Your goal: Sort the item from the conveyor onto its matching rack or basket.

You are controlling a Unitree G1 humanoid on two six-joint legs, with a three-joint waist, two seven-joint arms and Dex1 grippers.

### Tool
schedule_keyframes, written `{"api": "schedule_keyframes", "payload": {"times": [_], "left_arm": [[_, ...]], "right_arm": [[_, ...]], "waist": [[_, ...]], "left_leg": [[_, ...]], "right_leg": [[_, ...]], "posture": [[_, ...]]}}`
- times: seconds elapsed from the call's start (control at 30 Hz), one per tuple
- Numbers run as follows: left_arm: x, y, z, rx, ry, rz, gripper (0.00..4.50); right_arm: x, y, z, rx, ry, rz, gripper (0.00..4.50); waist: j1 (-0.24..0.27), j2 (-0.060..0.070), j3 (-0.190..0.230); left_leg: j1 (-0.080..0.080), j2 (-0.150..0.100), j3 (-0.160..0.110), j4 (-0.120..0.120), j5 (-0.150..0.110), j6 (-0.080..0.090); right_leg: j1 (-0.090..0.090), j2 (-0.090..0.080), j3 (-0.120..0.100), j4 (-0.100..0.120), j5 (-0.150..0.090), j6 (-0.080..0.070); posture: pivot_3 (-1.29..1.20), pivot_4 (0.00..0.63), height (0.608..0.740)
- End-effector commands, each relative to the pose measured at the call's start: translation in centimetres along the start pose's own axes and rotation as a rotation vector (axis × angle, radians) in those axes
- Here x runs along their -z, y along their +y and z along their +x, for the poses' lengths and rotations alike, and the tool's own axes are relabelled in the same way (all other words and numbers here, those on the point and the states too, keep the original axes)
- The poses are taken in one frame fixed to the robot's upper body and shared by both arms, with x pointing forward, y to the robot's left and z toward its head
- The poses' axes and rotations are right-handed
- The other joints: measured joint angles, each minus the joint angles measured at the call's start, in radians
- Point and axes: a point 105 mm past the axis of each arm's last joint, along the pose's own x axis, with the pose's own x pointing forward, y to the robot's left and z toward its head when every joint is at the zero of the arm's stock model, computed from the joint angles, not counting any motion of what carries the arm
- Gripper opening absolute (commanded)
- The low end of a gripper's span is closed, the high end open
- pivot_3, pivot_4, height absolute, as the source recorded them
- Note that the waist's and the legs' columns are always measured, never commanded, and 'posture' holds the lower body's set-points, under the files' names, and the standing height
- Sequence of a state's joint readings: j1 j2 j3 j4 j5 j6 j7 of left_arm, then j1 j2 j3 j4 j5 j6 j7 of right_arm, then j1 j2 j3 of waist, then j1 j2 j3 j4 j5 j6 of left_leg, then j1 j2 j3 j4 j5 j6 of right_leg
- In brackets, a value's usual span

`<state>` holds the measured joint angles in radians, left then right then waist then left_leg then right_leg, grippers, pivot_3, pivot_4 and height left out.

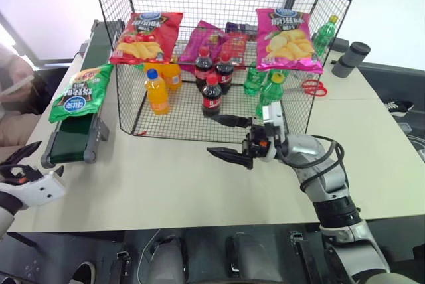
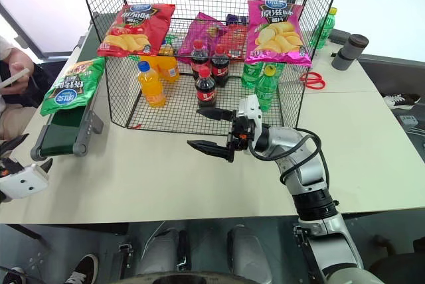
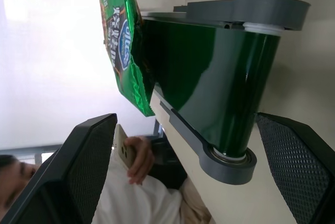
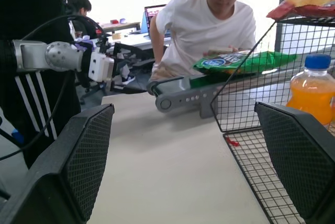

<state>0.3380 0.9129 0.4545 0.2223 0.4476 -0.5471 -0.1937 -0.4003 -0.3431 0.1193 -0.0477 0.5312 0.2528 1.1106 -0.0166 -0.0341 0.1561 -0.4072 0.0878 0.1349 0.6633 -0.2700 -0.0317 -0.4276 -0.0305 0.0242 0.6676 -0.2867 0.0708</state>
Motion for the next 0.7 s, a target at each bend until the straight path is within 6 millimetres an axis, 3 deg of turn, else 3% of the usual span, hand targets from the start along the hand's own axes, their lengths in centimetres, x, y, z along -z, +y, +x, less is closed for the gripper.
{"api": "schedule_keyframes", "payload": {"times": [0.03,0.7], "left_arm": [[-0.5,1.4,0.3,-0.039,-0.019,0.010,4.50],[-1.4,1.6,1.0,-0.033,-0.041,0.006,4.50]], "right_arm": [[-0.7,0.4,0.4,-0.010,-0.010,-0.075,4.48],[-0.7,-0.6,0.2,0.033,0.019,-0.133,4.48]], "waist": [[0.000,0.000,0.000],[-0.001,0.000,0.000]], "left_leg": [[0.000,0.000,0.000,0.000,0.000,0.000],[0.000,0.000,0.000,0.000,0.000,0.000]], "right_leg": [[0.000,0.000,0.000,0.000,0.000,0.000],[0.000,0.000,0.000,0.000,0.000,0.000]], "posture": [[0.00,0.150,0.740],[0.00,0.150,0.740]]}}
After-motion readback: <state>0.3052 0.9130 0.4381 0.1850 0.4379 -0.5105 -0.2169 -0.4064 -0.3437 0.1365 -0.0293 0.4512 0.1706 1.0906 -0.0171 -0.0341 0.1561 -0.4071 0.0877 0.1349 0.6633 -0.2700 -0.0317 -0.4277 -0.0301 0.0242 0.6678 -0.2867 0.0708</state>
